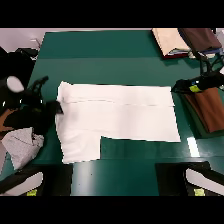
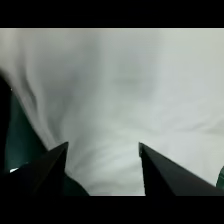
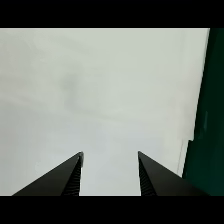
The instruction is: Fold the shirts.
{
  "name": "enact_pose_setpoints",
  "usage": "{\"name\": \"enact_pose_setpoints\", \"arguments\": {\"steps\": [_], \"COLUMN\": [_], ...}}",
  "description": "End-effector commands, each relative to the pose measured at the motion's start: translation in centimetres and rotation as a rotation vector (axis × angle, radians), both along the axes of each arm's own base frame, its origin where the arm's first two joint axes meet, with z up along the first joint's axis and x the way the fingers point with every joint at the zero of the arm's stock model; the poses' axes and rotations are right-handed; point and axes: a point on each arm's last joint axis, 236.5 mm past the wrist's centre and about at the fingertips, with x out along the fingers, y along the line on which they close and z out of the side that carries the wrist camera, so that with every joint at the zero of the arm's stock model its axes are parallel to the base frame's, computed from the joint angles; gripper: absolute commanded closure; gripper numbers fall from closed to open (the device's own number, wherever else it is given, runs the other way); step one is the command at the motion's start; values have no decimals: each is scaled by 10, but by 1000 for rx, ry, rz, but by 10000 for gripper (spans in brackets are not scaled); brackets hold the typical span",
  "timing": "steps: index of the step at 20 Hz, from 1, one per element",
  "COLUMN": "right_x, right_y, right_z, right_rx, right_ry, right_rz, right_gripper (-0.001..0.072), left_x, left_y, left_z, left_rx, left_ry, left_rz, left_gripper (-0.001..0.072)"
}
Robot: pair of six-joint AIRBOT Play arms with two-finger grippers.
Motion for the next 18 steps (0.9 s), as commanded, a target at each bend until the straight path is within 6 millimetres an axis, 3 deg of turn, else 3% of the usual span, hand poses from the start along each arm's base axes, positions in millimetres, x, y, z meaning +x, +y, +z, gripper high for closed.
{"name": "enact_pose_setpoints", "arguments": {"steps": [1, 4, 6, 10, 13, 14, 15, 16, 18], "right_x": [-12, -20, -21, -23, -28, -33, -42, -54, -89], "right_y": [1, 2, 3, 3, 3, -2, -8, -17, -38], "right_z": [12, 11, 11, 10, 8, 5, -1, -10, -39], "right_rx": [-7, -6, -4, -3, -6, -20, -16, -3, 26], "right_ry": [-88, -90, -84, -76, -56, -36, 1, 55, 190], "right_rz": [-21, -22, -19, -16, -9, 6, 2, -21, -64], "right_gripper": [304, 304, 304, 304, 305, 306, 306, 305, 305], "left_x": [-82, -110, -114, -111, -89, -84, -81, -79, -78], "left_y": [0, -2, -9, -27, -33, -33, -33, -33, -33], "left_z": [-21, -37, -46, -61, -57, -54, -51, -49, -47], "left_rx": [12, 5, -24, -113, -153, -158, -157, -157, -158], "left_ry": [90, 143, 154, 138, 59, 40, 29, 22, 18], "left_rz": [36, 88, 104, 166, 212, 217, 215, 213, 207], "left_gripper": [180, 180, 180, 181, 185, 366, 598, 684, 684]}}
